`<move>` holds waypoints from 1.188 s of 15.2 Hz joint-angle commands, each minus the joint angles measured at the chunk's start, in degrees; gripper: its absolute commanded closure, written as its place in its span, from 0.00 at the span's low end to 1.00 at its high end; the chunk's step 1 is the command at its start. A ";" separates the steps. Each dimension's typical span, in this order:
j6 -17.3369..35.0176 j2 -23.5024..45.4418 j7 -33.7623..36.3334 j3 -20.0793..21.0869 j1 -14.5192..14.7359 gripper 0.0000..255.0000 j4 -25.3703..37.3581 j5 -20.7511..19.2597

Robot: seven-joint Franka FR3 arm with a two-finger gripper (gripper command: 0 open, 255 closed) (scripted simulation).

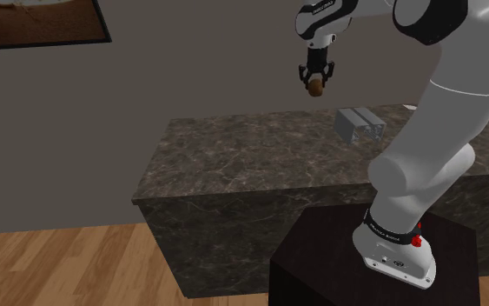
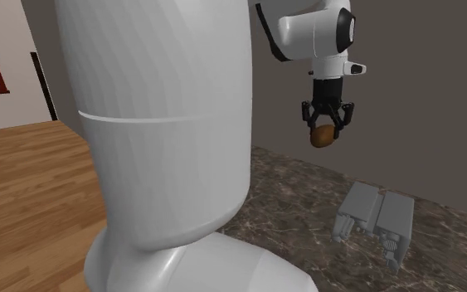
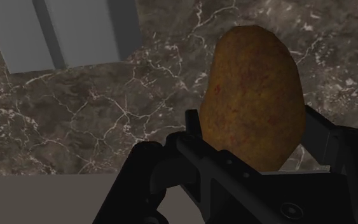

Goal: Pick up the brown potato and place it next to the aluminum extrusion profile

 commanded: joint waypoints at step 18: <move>9.32 4.99 -10.51 -5.36 -5.38 1.00 -3.51 1.08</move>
